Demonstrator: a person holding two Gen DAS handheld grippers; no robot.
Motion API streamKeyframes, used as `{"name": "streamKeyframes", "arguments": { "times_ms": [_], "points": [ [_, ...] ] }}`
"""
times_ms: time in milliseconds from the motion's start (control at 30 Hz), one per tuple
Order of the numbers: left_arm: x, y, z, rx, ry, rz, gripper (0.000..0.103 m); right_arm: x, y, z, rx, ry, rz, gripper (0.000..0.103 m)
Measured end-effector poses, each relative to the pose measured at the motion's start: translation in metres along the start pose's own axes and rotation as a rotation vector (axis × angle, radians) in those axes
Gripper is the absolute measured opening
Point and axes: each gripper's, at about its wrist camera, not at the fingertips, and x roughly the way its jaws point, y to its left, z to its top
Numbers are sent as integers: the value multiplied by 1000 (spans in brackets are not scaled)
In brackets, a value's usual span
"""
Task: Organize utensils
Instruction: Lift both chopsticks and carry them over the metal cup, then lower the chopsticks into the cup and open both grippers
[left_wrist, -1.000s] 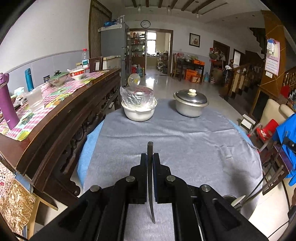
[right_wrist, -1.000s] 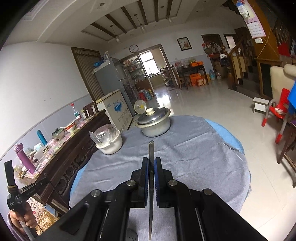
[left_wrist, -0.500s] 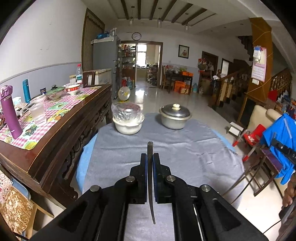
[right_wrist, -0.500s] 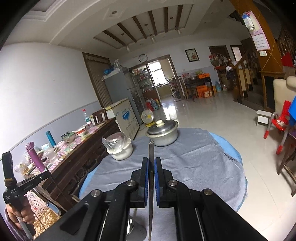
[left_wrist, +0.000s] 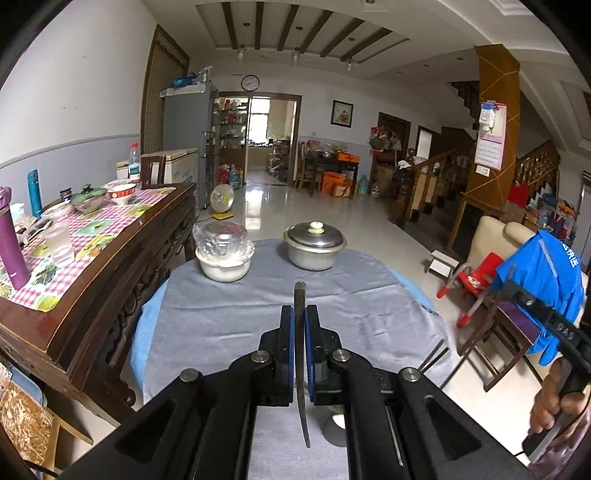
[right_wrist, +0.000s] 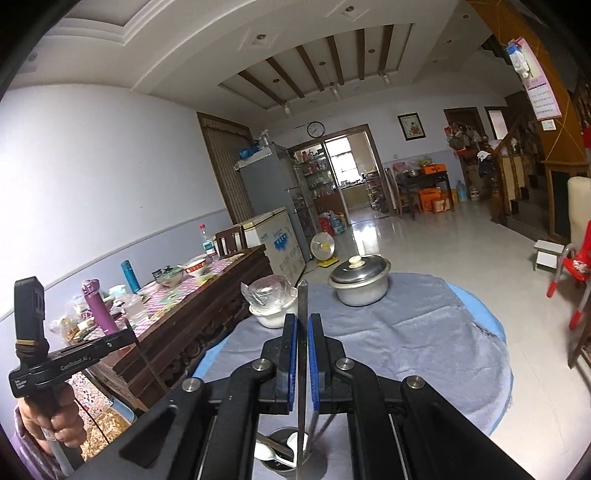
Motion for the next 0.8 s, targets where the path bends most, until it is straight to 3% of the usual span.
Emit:
{"name": "streamKeyframes", "arguments": {
  "times_ms": [567, 800],
  "points": [
    [0, -40, 24, -10, -83, -66, 5, 18, 22, -13, -30, -73, -54, 7],
    [19, -49, 18, -17, -74, -42, 5, 16, 29, -20, -52, -100, -65, 7]
  ]
}}
